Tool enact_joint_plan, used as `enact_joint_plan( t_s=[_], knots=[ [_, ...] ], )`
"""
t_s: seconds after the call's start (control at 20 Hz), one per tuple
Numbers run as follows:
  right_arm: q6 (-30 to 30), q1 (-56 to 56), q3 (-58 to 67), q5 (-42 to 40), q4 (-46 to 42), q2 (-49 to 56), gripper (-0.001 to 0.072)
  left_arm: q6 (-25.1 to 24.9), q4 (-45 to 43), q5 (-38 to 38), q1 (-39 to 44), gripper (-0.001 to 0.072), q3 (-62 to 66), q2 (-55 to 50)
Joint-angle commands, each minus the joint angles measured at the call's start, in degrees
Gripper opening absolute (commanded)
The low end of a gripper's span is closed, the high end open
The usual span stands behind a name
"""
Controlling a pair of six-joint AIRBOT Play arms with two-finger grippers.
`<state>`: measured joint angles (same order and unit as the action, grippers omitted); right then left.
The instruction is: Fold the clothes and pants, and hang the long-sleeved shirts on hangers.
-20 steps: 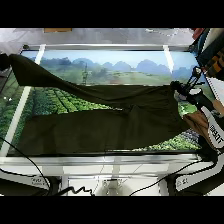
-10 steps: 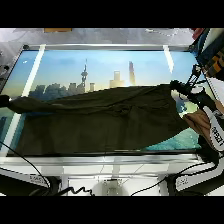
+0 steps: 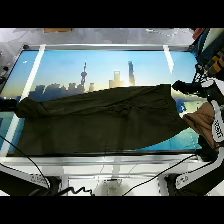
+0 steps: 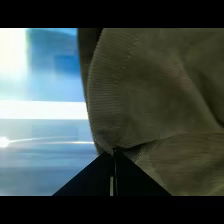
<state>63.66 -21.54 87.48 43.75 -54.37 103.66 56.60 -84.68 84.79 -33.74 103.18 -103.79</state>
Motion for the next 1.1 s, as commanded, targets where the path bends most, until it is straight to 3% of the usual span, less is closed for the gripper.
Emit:
enact_joint_plan(
  t_s=[0.0, 0.45, 0.65, 0.75, 0.95, 1.05],
  knots=[
    [2.32, -0.98, 3.37, 3.78, -1.01, 3.28, 0.0462, -0.02, -0.39, 0.09, 1.14, 0.0013, -0.02, -0.13],
    [1.68, 1.64, 4.9, 3.82, 1.81, 7.43, 0.0441, 0.02, -0.37, 0.09, 1.14, 0.0013, -0.02, -0.13],
    [1.68, 4.98, 4.9, 1.09, 0.35, 7.43, 0.0321, 0.72, -0.35, 0.07, 1.16, 0.0013, -0.02, -0.13],
    [1.7, 7.02, 4.9, -2.84, -1.44, 7.32, 0.0025, 1.73, -0.37, 0.09, 1.16, 0.0013, -0.02, -0.13],
    [2.12, 7.61, 6.03, -10.27, -2.4, 6.49, 0.0022, 3.45, -0.33, 0.17, 2.51, 0.0013, 0.09, 0.28],
    [6.56, 5.97, 8.31, -10.14, -7.26, 5.7, 0.0021, 3.39, -0.35, 0.0, 4.57, 0.0012, 0.46, 1.49]
  ],
)
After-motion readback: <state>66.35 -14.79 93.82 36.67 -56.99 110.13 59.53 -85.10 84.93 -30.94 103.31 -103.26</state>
